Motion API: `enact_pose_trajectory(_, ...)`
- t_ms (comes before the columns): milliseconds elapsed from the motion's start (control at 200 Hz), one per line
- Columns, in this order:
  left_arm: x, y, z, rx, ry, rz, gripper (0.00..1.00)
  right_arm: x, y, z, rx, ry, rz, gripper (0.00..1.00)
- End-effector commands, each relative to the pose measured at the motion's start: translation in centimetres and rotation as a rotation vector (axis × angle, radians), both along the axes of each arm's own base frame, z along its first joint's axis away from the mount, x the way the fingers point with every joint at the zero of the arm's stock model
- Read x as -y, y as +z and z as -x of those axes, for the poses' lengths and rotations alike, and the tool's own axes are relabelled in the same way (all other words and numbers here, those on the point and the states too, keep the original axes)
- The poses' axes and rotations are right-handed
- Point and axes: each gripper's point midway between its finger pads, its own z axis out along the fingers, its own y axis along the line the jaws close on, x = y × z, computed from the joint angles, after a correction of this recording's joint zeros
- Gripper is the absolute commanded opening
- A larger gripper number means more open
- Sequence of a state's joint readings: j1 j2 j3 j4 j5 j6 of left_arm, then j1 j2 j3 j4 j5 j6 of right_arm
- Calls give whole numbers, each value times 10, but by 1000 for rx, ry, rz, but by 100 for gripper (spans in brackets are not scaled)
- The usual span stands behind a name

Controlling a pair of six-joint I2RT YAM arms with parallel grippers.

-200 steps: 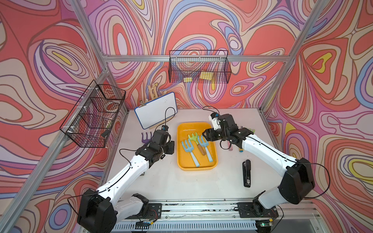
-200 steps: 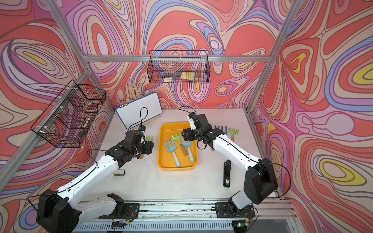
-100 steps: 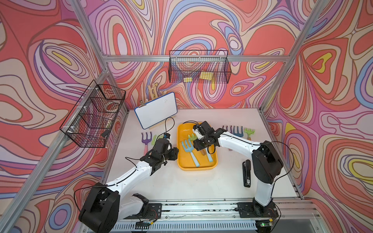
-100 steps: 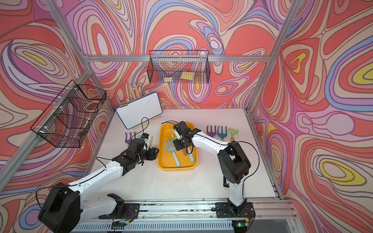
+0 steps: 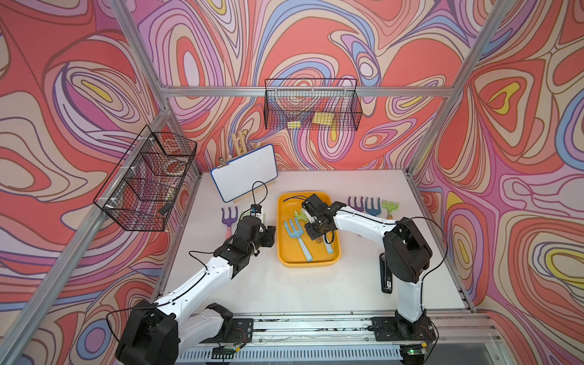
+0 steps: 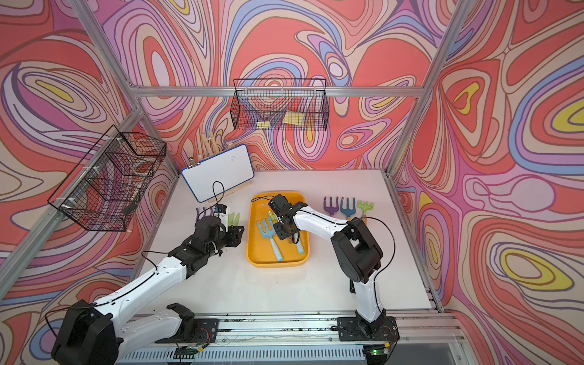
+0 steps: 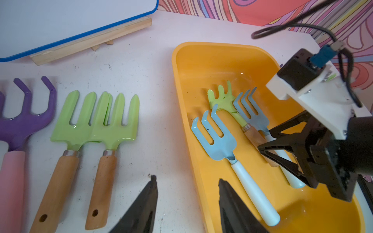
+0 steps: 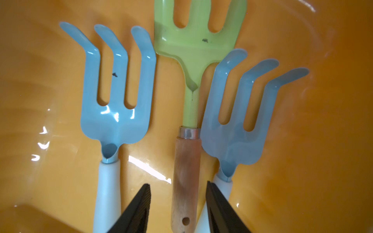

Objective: Take the hand rake out of the storage box
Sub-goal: Pick up the rake from the storage box.

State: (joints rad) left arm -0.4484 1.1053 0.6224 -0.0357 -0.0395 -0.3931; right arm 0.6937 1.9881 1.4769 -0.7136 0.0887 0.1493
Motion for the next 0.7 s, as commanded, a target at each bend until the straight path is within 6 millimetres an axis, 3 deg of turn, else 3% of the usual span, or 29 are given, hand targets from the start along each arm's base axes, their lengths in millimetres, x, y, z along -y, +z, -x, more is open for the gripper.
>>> enact_pose_trajectory(0, -4, 8, -4, 35, 14, -18, 52, 1, -6, -2, -6, 1, 35, 49)
enact_pose_trajectory(691, 1, 19, 1, 54, -10, 21, 50, -4, -40, -4, -58, 3, 60, 42)
